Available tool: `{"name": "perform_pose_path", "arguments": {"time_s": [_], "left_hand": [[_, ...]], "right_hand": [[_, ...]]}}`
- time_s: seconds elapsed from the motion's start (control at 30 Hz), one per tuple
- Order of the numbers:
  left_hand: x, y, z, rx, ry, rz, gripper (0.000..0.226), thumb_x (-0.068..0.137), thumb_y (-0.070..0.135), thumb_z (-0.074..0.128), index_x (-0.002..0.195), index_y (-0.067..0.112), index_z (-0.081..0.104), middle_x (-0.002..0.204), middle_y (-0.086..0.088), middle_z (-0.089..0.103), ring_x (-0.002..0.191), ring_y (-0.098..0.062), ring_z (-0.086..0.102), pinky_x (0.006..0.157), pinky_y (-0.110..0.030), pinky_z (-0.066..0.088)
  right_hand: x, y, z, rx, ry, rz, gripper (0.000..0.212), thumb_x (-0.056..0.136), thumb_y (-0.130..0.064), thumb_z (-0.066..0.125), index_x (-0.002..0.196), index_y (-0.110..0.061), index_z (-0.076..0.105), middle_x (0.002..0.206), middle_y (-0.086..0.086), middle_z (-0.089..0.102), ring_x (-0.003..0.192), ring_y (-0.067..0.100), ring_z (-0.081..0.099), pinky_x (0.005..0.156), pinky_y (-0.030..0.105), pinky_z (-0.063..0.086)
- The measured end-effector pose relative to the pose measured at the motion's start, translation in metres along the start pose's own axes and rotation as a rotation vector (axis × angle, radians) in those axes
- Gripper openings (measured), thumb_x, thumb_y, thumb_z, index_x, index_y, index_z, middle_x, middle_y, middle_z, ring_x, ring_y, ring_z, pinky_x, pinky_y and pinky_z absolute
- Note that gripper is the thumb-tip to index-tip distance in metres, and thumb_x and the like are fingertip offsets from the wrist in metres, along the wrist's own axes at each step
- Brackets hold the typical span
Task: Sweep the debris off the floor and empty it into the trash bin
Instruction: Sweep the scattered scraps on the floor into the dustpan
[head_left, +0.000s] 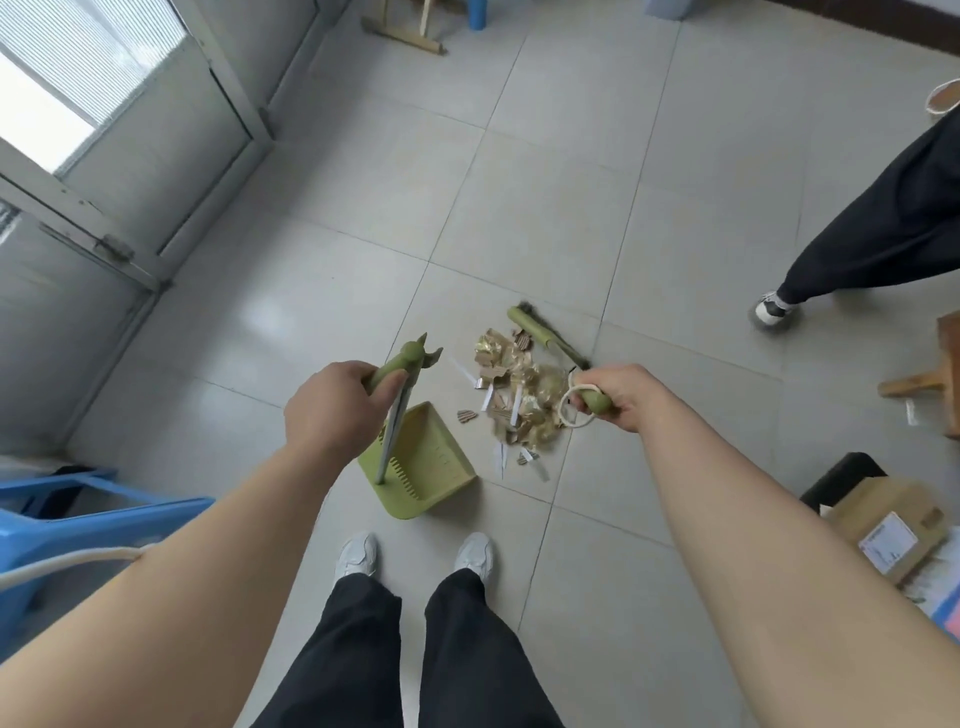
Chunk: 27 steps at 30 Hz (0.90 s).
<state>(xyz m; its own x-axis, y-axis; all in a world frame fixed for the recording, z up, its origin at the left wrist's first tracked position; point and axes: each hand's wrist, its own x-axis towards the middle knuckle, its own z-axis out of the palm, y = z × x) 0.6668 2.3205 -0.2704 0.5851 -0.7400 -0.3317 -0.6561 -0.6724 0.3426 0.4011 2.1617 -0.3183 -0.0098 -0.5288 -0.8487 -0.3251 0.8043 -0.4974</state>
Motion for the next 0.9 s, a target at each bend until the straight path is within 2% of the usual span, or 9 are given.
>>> {"name": "perform_pose_path", "arguments": {"time_s": [0.13, 0.23, 0.33, 0.47, 0.57, 0.77, 0.9], "left_hand": [[0.007, -0.001, 0.003, -0.043, 0.021, -0.028, 0.042, 0.089, 0.056, 0.049, 0.067, 0.021, 0.059, 0.052, 0.005, 0.051, 0.051, -0.015, 0.049, 0.048, -0.025, 0.029], [0.009, -0.002, 0.008, -0.103, 0.024, -0.071, 0.046, 0.090, 0.054, 0.049, 0.066, 0.016, 0.056, 0.050, 0.003, 0.047, 0.048, -0.019, 0.046, 0.048, -0.026, 0.030], [0.010, 0.001, 0.015, -0.172, 0.013, -0.086, 0.047, 0.090, 0.053, 0.049, 0.060, 0.016, 0.049, 0.048, 0.004, 0.042, 0.047, -0.020, 0.042, 0.049, -0.027, 0.030], [0.012, 0.008, 0.020, -0.221, -0.003, -0.087, 0.045, 0.090, 0.054, 0.049, 0.065, 0.017, 0.056, 0.050, 0.004, 0.047, 0.049, -0.018, 0.047, 0.050, -0.027, 0.032], [0.015, 0.010, 0.020, -0.219, 0.002, -0.085, 0.046, 0.090, 0.054, 0.048, 0.066, 0.016, 0.055, 0.051, 0.003, 0.048, 0.049, -0.020, 0.047, 0.050, -0.027, 0.033], [0.008, 0.005, 0.021, -0.201, -0.006, -0.051, 0.048, 0.091, 0.054, 0.046, 0.060, 0.017, 0.047, 0.049, 0.004, 0.045, 0.047, -0.020, 0.044, 0.049, -0.027, 0.030], [0.002, -0.001, 0.020, -0.189, -0.035, -0.012, 0.051, 0.089, 0.054, 0.047, 0.055, 0.018, 0.038, 0.046, 0.004, 0.037, 0.045, -0.021, 0.037, 0.049, -0.026, 0.028]], "right_hand": [[-0.004, 0.005, 0.007, -0.286, -0.025, 0.038, 0.016, 0.074, 0.013, 0.058, 0.065, 0.001, 0.061, 0.060, 0.014, 0.057, 0.034, 0.014, 0.054, 0.037, 0.017, 0.045], [-0.012, 0.014, -0.001, -0.514, -0.028, 0.066, 0.018, 0.072, 0.016, 0.052, 0.061, 0.003, 0.057, 0.060, 0.016, 0.054, 0.046, 0.022, 0.049, 0.048, 0.022, 0.040], [-0.021, 0.025, -0.013, -0.582, -0.051, 0.094, 0.016, 0.078, 0.017, 0.049, 0.081, 0.006, 0.060, 0.077, 0.024, 0.055, 0.061, 0.028, 0.051, 0.061, 0.034, 0.040], [-0.034, 0.043, -0.025, -0.659, -0.062, 0.102, 0.031, 0.080, 0.017, 0.050, 0.107, 0.011, 0.064, 0.083, 0.023, 0.057, 0.061, 0.027, 0.052, 0.055, 0.030, 0.043], [-0.048, 0.053, -0.029, -0.767, -0.075, 0.120, 0.035, 0.084, 0.012, 0.051, 0.115, 0.004, 0.065, 0.087, 0.019, 0.057, 0.051, 0.021, 0.050, 0.048, 0.024, 0.043], [-0.080, 0.051, -0.048, -0.891, -0.038, -0.004, 0.033, 0.080, 0.007, 0.053, 0.104, -0.005, 0.073, 0.075, 0.011, 0.059, 0.048, 0.017, 0.046, 0.044, 0.019, 0.039], [-0.099, 0.044, -0.082, -0.843, 0.081, -0.058, 0.040, 0.076, 0.007, 0.060, 0.092, -0.026, 0.072, 0.065, 0.004, 0.063, 0.046, 0.017, 0.047, 0.042, 0.017, 0.038]]}}
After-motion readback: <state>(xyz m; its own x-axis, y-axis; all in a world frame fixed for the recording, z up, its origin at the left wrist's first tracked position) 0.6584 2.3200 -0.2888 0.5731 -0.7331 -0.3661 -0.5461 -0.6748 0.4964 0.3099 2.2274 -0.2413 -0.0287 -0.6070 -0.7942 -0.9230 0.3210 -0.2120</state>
